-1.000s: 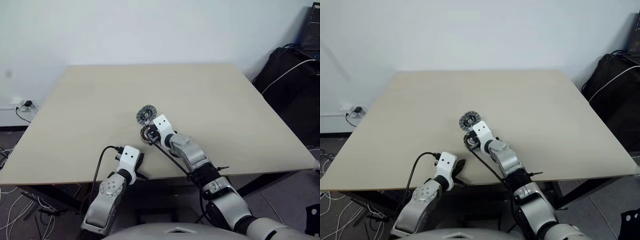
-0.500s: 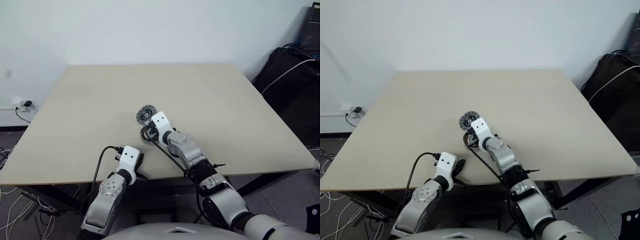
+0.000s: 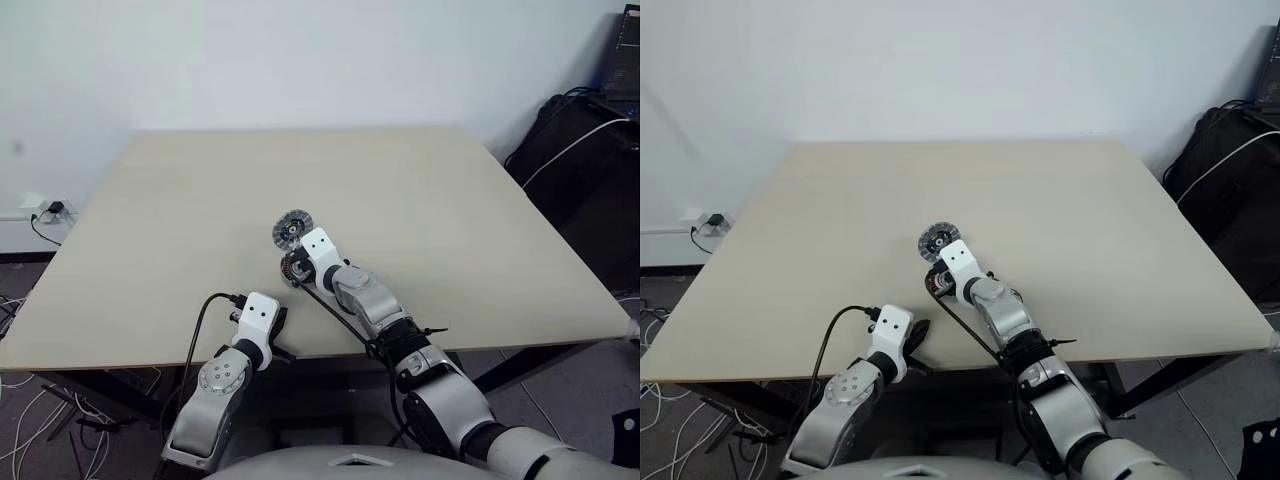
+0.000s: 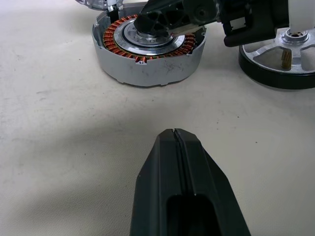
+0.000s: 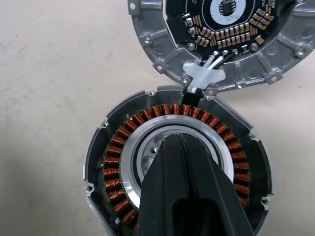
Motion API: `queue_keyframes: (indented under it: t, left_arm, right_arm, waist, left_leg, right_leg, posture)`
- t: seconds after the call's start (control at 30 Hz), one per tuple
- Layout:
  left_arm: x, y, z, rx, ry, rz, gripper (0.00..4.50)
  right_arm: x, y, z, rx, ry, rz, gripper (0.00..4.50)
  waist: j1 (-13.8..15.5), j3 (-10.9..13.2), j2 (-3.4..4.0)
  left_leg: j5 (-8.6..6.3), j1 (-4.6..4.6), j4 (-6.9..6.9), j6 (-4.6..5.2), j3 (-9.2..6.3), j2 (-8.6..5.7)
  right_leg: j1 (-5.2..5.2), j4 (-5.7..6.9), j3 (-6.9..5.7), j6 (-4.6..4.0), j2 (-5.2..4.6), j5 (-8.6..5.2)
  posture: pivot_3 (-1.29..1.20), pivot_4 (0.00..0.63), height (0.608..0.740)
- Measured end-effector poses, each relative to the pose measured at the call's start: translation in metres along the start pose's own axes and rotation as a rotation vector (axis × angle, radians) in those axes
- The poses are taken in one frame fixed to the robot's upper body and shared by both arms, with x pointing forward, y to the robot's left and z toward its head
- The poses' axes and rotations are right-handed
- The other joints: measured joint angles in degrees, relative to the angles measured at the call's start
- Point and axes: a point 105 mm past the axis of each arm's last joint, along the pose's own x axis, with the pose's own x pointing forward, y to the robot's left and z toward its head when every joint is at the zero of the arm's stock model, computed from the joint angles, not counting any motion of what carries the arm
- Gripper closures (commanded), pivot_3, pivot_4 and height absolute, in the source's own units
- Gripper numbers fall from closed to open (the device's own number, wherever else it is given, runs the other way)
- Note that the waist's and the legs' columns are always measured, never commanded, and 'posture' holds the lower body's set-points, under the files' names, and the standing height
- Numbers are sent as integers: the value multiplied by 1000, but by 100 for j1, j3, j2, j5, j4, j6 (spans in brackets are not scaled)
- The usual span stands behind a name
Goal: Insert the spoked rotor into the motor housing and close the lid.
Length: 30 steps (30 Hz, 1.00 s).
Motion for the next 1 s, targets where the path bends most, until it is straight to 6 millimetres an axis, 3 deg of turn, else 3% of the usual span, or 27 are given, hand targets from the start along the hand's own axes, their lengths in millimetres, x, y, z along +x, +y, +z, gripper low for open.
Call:
queue_keyframes:
  t: [0.5,0.6,0.77,1.0]
  left_arm:
    - [-1,1,-1,-2,3,3,4500]
    - [-1,1,-1,-2,3,3,4500]
    - [-1,0,-1,-1,5,0,4500]
    - [0,-1,0,2,3,-8,4500]
  right_arm:
    - [-9,20,-4,-14,-11,119,4493]
    - [-12,19,3,-16,-49,111,4493]
    - [-27,2,25,-27,-153,43,4493]
    - [-53,-24,21,19,-192,-84,4493]
  waist:
    - [-31,0,1]
    - [-22,1,0]
    - [13,1,-1]
    - [17,1,-2]
  left_leg:
    - [-1,1,-1,1,-1,4]
    - [-2,1,-1,2,-2,3]
    - [-2,-1,-1,2,-3,2]
    - [-2,-2,-1,3,-3,2]
  right_leg:
    - [-1,2,-1,-3,2,-2]
    - [0,1,-1,-5,1,-3]
    - [-1,0,-1,-8,1,-5]
    - [-1,1,-1,-30,1,-19]
  posture:
    - [0,0,740]
    - [0,0,740]
    - [0,0,740]
    - [0,0,740]
